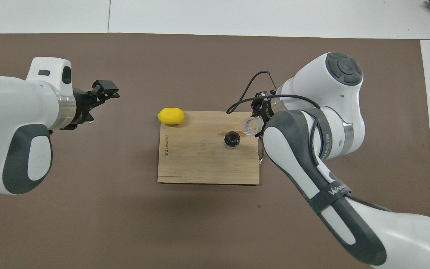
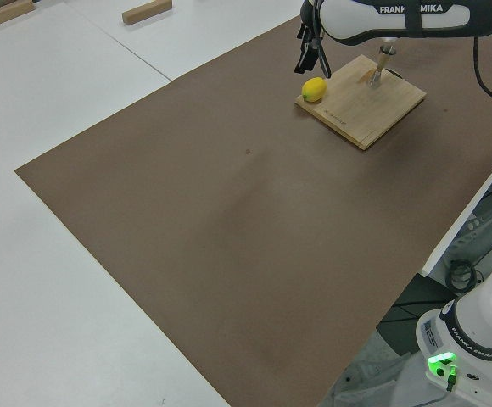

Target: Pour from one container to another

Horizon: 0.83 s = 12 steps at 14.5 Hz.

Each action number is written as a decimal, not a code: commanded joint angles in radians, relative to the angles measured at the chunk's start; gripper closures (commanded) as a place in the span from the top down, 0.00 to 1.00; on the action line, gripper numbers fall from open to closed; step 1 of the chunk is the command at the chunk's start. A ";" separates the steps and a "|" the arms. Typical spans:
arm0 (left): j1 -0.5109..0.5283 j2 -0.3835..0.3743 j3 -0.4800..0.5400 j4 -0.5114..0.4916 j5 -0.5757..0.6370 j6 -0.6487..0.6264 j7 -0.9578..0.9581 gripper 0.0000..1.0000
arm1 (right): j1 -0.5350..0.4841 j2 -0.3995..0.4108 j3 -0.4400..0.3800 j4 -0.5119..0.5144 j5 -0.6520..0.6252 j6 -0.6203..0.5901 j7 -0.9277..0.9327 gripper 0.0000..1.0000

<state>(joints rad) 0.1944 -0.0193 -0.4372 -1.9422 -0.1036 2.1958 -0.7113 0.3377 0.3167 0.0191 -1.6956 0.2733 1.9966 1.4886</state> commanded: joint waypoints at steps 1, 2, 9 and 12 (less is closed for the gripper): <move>0.019 -0.021 0.046 0.113 0.030 -0.226 0.301 1.00 | 0.032 -0.002 -0.004 0.007 -0.066 0.028 0.041 0.00; 0.019 -0.027 0.061 0.130 0.030 -0.282 0.400 1.00 | 0.037 -0.002 -0.004 0.008 -0.080 0.028 0.042 0.00; 0.033 -0.050 0.088 0.288 0.111 -0.626 0.699 1.00 | 0.080 -0.013 0.002 0.008 -0.247 0.030 0.055 0.00; 0.037 -0.018 0.087 0.374 0.139 -0.689 0.707 1.00 | 0.095 -0.013 -0.001 0.008 -0.272 0.031 0.055 0.00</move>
<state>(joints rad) 0.2186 -0.0704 -0.3417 -1.6347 0.0082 1.5594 -0.0292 0.4240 0.3155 0.0193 -1.6848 0.0416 2.0178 1.5095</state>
